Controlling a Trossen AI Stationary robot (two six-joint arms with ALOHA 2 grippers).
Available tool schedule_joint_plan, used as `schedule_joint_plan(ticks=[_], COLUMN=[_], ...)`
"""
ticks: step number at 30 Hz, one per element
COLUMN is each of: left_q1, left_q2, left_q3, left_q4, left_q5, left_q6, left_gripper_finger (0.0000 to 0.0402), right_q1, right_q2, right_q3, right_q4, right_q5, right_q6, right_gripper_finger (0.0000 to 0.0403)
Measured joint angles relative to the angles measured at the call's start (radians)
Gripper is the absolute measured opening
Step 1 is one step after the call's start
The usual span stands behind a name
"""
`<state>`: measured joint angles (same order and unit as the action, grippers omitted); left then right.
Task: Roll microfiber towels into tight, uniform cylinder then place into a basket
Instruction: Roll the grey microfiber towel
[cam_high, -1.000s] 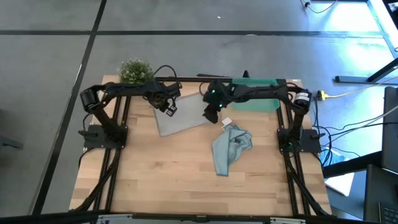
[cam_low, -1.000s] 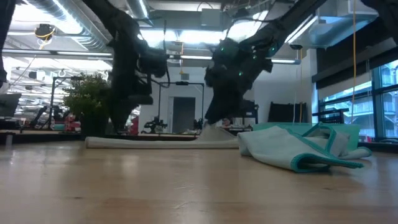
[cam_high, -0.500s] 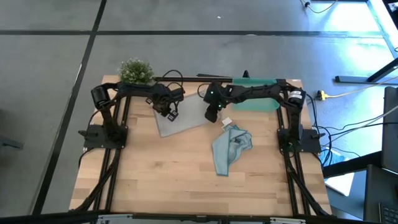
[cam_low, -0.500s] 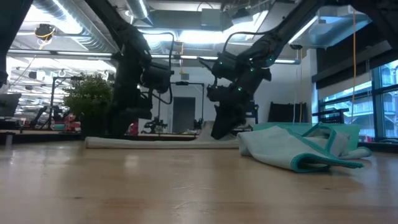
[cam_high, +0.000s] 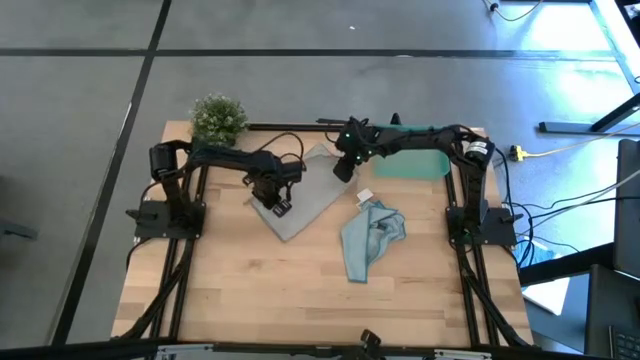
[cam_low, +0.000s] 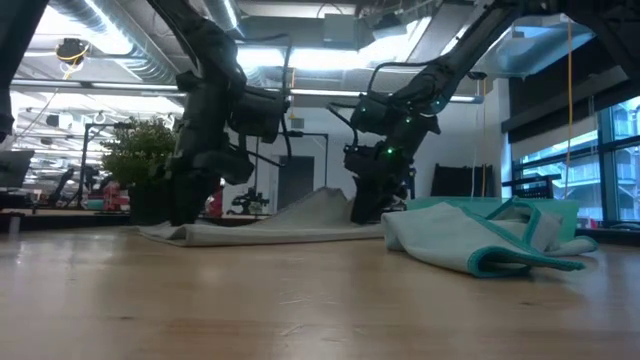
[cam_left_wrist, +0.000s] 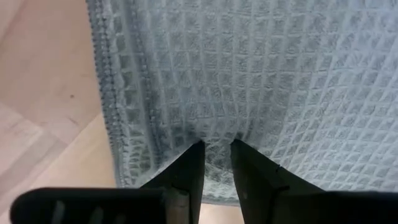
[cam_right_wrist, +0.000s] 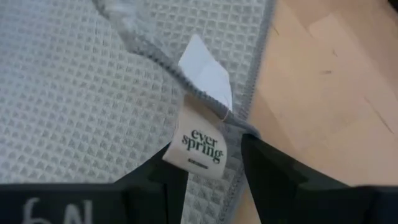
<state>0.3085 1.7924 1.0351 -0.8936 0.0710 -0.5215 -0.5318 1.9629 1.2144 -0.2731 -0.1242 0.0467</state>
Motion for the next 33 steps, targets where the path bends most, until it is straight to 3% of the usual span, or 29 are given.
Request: schedule_joint_plan(ticks=[5, 13, 18, 20, 25, 33], left_q1=[-0.006, 0.042, 0.061, 0.061, 0.045, 0.011], left_q2=[-0.023, -0.114, -0.103, -0.094, -0.096, -0.106], left_q3=[0.011, 0.046, 0.03, 0.001, -0.072, -0.169], left_q4=[0.019, 0.024, 0.058, 0.094, 0.162, 0.222], left_q5=[-0.046, -0.134, -0.14, -0.14, -0.141, -0.144], left_q6=[-0.026, -0.002, 0.041, 0.04, 0.035, 0.019], left_gripper_finger=[0.0078, 0.0078, 0.0078, 0.0078, 0.0078, 0.0078], right_q1=[-0.009, 0.016, 0.073, 0.093, 0.13, 0.102], right_q2=[0.0, -0.003, -0.003, -0.003, -0.003, -0.003], right_q3=[0.038, 0.203, 0.219, 0.203, 0.132, 0.026], right_q4=[-0.009, -0.18, -0.211, -0.216, -0.191, -0.132], right_q5=[-0.055, -0.29, -0.373, -0.366, -0.217, -0.093], right_q6=[-0.001, -0.091, -0.143, -0.157, -0.13, -0.078], right_gripper_finger=[0.015, 0.015, 0.015, 0.015, 0.015, 0.015])
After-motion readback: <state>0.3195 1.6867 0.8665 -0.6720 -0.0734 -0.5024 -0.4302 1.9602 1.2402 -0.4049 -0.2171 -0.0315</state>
